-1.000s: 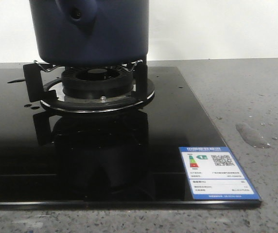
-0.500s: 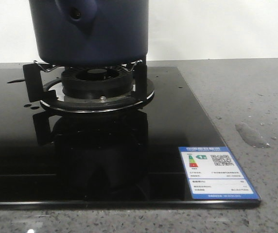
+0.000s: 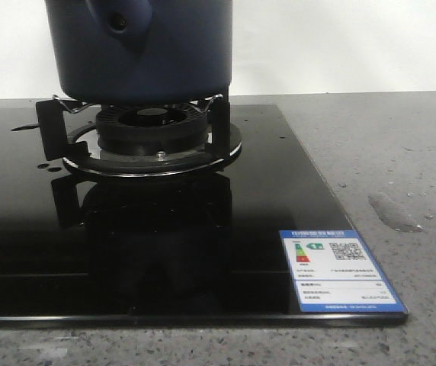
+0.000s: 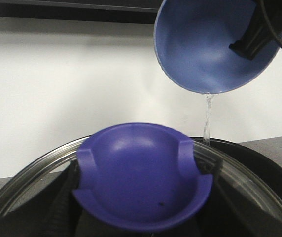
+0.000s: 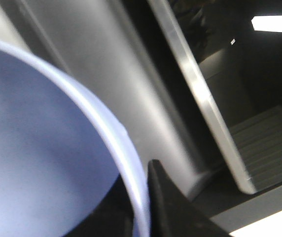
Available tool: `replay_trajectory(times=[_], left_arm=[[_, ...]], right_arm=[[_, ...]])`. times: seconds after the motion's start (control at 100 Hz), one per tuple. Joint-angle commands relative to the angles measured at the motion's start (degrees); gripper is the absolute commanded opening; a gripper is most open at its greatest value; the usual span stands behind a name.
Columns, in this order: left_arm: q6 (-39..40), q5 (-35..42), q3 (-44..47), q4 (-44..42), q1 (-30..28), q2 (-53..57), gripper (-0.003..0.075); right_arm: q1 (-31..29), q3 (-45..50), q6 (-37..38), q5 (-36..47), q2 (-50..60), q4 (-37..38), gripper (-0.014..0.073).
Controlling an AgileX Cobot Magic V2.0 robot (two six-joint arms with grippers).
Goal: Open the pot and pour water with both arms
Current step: 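Tilt the bowl with the right gripper to pour water into the pot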
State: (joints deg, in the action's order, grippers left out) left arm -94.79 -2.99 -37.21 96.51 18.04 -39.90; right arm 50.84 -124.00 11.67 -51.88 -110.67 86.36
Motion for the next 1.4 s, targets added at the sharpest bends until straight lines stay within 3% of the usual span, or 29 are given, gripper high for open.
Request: replay_trajectory(times=[0.0,0.2,0.32,0.54,0.74,0.9,1.02,1.07,1.14,1.39], left_arm=[[0.28,-0.58,-2.07,0.61,0.56,0.45,0.0242],[0.28,-0.36,-2.07,0.61,0.86,0.45,0.0242],[0.28,0.56,-2.07,0.47,1.80,0.45,0.0242],[0.28,0.69,-2.07,0.47,1.84,0.45,0.0242],[0.28,0.69,-2.19,0.22,3.46,0.45,0.0242],[0.28,0.34,-2.29,-1.76,4.52,0.45,0.0242],[0.28,-0.80,-3.29,-1.76,4.52,0.34,0.0242],[0.28,-1.74,-3.91,-1.76,4.52,-0.06,0.0242],[0.28,-3.67,-5.14,-1.76,4.68,-0.59,0.0242],[-1.70,-4.51,-10.28,-1.91,9.42,-5.82,0.0242]], right_arm=[[0.55,-1.97,-0.12,1.36,3.27,6.10,-0.0060],[0.80,-1.97,-0.12,1.11,3.27,6.19,-0.0060],[0.80,-1.97,0.12,-1.12,3.27,2.58,-0.0060],[-1.14,-1.97,3.60,-12.42,3.27,-17.81,-0.0061],[-5.85,-4.81,5.23,-15.34,4.42,-36.67,-0.0062],[-12.49,-11.68,5.07,-22.56,5.82,-51.34,-0.0062],[-20.35,-13.12,3.14,-23.60,8.89,-67.70,-0.0062],[-24.61,-12.37,2.53,-23.60,10.41,-75.57,-0.0062],[-29.07,-9.93,1.78,-23.60,12.87,-80.87,-0.0062],[-37.53,14.82,0.02,-23.60,27.39,-81.93,-0.0062]])
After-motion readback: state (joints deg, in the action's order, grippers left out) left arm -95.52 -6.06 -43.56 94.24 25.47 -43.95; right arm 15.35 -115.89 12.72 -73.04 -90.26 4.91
